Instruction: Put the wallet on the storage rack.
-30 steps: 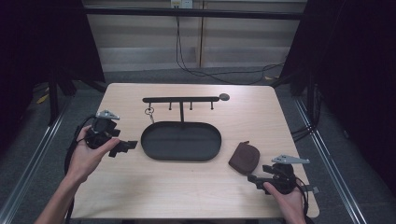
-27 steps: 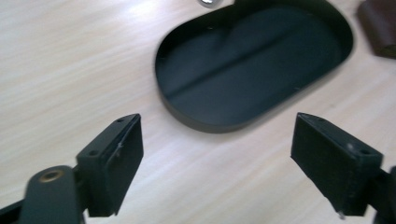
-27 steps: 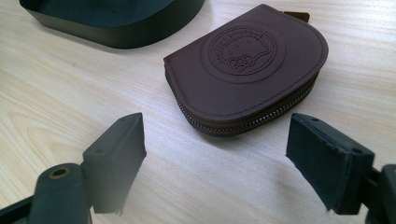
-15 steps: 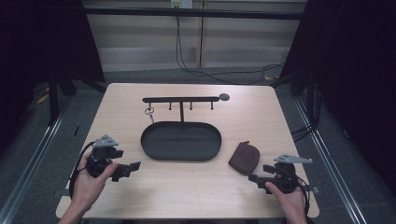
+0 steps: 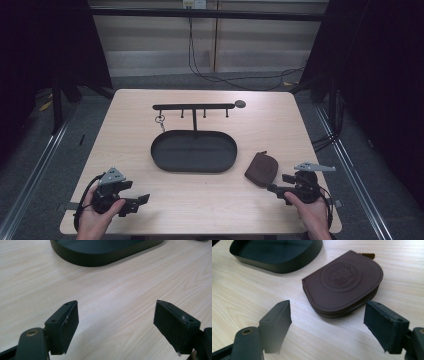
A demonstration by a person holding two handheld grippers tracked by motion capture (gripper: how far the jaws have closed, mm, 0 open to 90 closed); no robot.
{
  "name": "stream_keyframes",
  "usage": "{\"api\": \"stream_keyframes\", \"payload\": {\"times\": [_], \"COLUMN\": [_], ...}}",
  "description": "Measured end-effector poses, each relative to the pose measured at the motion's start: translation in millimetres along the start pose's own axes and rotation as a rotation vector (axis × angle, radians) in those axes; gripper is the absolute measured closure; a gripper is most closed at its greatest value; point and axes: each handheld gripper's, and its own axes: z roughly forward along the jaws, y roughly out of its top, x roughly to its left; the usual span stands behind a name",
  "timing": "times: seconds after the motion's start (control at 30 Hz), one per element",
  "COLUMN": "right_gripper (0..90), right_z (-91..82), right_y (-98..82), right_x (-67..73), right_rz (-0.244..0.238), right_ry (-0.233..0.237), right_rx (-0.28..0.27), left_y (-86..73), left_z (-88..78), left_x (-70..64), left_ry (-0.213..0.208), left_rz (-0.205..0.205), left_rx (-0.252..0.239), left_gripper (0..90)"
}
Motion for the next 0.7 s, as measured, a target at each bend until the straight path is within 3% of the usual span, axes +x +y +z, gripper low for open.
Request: {"api": "stream_keyframes", "payload": {"times": [0.07, 0.1, 0.13, 0.2, 0.33, 0.4, 0.5, 0.7], "right_gripper": [20.1, 20.1, 20.1, 19.6, 16.6, 15.9, 15.8, 15.6], "right_z": [-3.7, -6.6, -6.6, -6.6, -3.8, 2.8, 6.5, 20.0], "right_y": [5.4, 11.3, 11.3, 19.1, 28.3, 36.0, 40.4, 56.6], "right_x": [-0.4, -0.5, -0.5, -1.7, -2.0, -1.0, -0.1, -8.9], "right_rz": [0.006, -0.004, -0.004, -0.007, -0.016, -0.002, -0.004, -0.019], "right_ry": [-0.001, -0.004, -0.004, 0.003, -0.007, -0.014, -0.002, -0.021], "right_rx": [-0.004, -0.004, -0.004, 0.021, 0.055, 0.108, 0.121, 0.192], "left_y": [-5.6, -9.8, -9.8, -12.1, -11.9, -11.5, -13.0, -14.4], "left_z": [0.7, 2.1, 2.1, 6.0, 9.0, 10.2, 8.1, 7.4], "left_x": [-3.5, -6.0, -6.0, -7.8, -7.4, -7.3, -8.2, -10.0], "left_ry": [-0.016, -0.053, -0.053, -0.091, -0.104, -0.112, -0.121, -0.126], "left_rz": [-0.009, -0.002, -0.002, 0.010, 0.004, 0.011, 0.024, 0.036], "left_rx": [-0.005, 0.011, 0.011, 0.050, 0.048, 0.051, 0.044, 0.050], "left_gripper": [20.1, 20.2, 20.1, 19.1, 18.6, 18.2, 17.8, 17.4]}}
